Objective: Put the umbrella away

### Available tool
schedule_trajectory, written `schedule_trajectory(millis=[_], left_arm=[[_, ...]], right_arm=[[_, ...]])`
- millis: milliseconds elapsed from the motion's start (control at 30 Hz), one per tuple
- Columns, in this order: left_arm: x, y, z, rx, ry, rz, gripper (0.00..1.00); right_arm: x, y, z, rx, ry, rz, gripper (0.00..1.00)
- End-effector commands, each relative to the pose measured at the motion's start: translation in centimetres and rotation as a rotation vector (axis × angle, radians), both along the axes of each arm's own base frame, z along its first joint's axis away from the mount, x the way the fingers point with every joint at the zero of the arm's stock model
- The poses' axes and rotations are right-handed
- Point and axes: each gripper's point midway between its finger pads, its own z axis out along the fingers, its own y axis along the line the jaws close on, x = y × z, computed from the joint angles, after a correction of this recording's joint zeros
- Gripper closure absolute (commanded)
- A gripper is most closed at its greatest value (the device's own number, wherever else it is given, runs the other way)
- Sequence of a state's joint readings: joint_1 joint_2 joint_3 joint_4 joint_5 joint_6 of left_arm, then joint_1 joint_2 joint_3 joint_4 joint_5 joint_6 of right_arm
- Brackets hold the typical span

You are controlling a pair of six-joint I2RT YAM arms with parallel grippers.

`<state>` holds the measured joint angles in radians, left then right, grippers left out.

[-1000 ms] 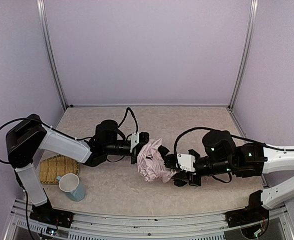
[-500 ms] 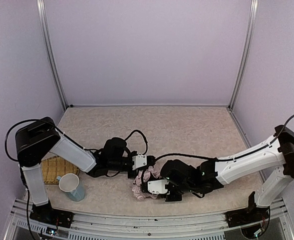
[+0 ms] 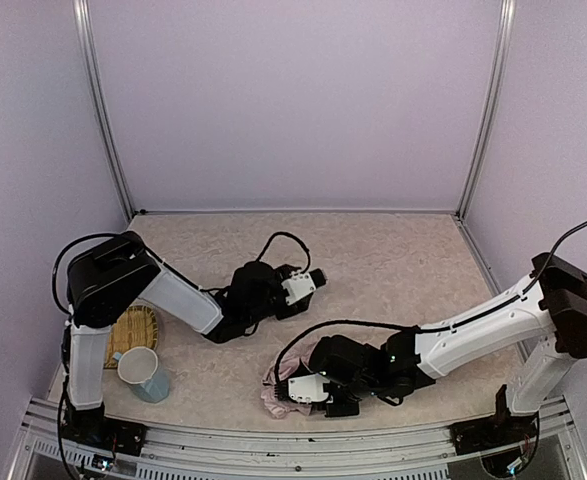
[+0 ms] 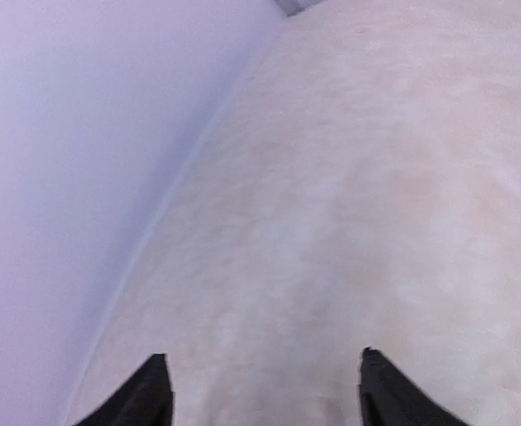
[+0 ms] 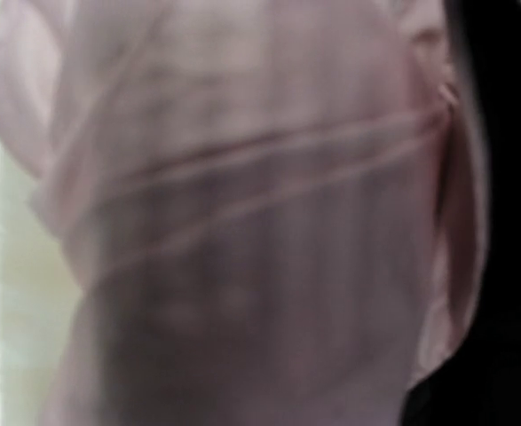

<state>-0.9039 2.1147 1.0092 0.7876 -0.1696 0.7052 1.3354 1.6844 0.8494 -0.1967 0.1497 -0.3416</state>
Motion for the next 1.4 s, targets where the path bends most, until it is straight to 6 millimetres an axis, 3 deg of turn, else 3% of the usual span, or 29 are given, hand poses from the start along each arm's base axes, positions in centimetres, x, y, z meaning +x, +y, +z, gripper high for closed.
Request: schedule_trajectory(millis=[0, 167, 267, 433, 600, 700, 833, 933, 1000, 1100, 1200, 1367], left_arm=[[6.3, 4.5, 7.7, -0.202, -0.13, 0.346, 0.11], [7.1, 7.4, 13.4, -0.382, -0.102, 0.422, 0.02], [5.3, 8.6, 16.6, -0.483, -0.094, 0.406, 0.01], [-2.5, 8.7, 21.5, -0.578, -0.138, 0.32, 0.01], [-10.7, 9.4, 22.3, -0.592, -0.12, 0.208, 0.02], [-14.9, 9.8, 20.7, -0.549, -0.065, 0.124, 0.09], [-21.4, 8.7, 16.7, -0.427, 0.067, -0.118, 0.2], [-26.1, 7.2, 12.7, -0.263, 0.125, -0.292, 0.21], [-27.9, 6.4, 10.2, -0.152, 0.103, -0.338, 0.17], [-28.4, 5.3, 5.8, 0.022, 0.071, -0.335, 0.1], [-27.4, 4.2, 2.2, 0.18, 0.026, -0.284, 0.04], [-26.1, 2.6, -0.5, 0.26, -0.05, -0.259, 0.02]], right_arm=[[-5.8, -7.0, -6.2, -0.335, 0.242, 0.099, 1.0], [-6.4, -8.1, -6.9, -0.383, 0.321, 0.084, 1.0], [-6.6, -8.5, -7.0, -0.396, 0.36, 0.073, 1.0], [-7.1, -7.6, -5.7, -0.364, 0.507, 0.072, 1.0], [-6.5, -7.2, -5.2, -0.373, 0.702, 0.001, 1.0], [-6.0, -7.6, -5.1, -0.381, 0.797, -0.049, 1.0], [-5.1, -7.0, -4.5, -0.337, 0.906, -0.1, 1.0], [-4.5, -6.4, -4.2, -0.31, 0.954, -0.11, 1.0], [-4.0, -6.2, -4.0, -0.295, 0.984, -0.12, 1.0], [-3.3, -6.1, -4.0, -0.285, 1.018, -0.138, 1.0], [-3.0, -5.8, -4.3, -0.279, 1.048, -0.142, 1.0], [-2.9, -5.5, -4.7, -0.279, 1.087, -0.133, 1.0]])
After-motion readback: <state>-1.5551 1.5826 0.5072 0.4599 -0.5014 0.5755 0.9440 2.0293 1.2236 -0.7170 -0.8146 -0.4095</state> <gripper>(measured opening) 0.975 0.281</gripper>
